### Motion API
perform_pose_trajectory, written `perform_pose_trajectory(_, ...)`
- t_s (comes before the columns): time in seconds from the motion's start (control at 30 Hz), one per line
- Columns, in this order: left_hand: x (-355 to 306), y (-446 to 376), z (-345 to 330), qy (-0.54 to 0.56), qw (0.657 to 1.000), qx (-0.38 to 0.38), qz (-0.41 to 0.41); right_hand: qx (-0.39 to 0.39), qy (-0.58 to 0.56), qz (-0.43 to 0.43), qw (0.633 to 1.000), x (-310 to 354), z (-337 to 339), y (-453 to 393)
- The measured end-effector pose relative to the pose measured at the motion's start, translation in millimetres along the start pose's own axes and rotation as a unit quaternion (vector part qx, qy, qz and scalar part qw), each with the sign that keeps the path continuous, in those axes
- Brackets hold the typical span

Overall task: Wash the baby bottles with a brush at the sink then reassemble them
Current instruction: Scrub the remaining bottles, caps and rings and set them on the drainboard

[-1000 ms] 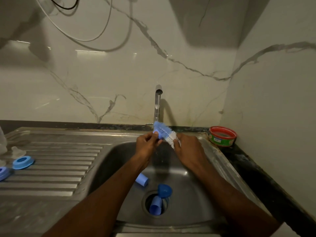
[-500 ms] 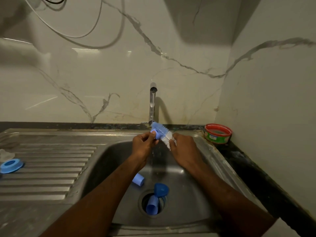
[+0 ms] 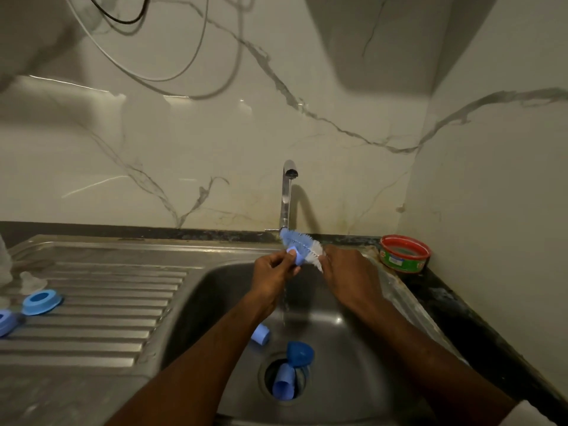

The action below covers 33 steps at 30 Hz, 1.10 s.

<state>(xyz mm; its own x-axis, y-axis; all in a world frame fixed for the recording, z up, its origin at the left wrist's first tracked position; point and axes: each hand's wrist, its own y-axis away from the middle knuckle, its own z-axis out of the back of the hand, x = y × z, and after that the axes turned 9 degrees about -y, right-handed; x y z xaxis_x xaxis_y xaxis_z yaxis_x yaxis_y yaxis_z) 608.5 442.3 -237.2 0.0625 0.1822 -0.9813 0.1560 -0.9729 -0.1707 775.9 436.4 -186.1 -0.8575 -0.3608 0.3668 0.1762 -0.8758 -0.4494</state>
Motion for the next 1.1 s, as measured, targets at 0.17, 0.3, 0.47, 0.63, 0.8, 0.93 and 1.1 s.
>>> perform_pose_trajectory(0.17,0,-10,8,0.034,0.993,-0.114,0.005,0.031,-0.001,0.002,1.0,-4,-2,4)
perform_pose_trajectory(0.3,-2,-5,2,0.09,0.995,-0.034,0.027,0.007,-0.007,-0.007,1.0,2,-4,6)
perform_pose_trajectory(0.47,-6,5,-15,0.075,0.996,0.045,-0.003,-0.029,0.005,-0.008,1.0,7,-4,1)
perform_pose_trajectory(0.63,-9,-3,0,0.099,0.991,-0.086,0.0,-0.019,0.006,0.014,1.0,-1,-2,9)
perform_pose_trajectory(0.8,-7,-3,6,0.115,0.991,-0.067,0.029,-0.014,-0.03,0.03,0.999,3,-6,12)
perform_pose_trajectory(0.93,-6,8,-13,0.104,0.993,0.051,0.001,-0.021,-0.026,-0.023,0.999,4,-6,2)
perform_pose_trajectory(1.1,-5,2,-7,0.014,0.999,-0.032,-0.028,-0.004,-0.047,-0.034,0.998,-3,-5,12)
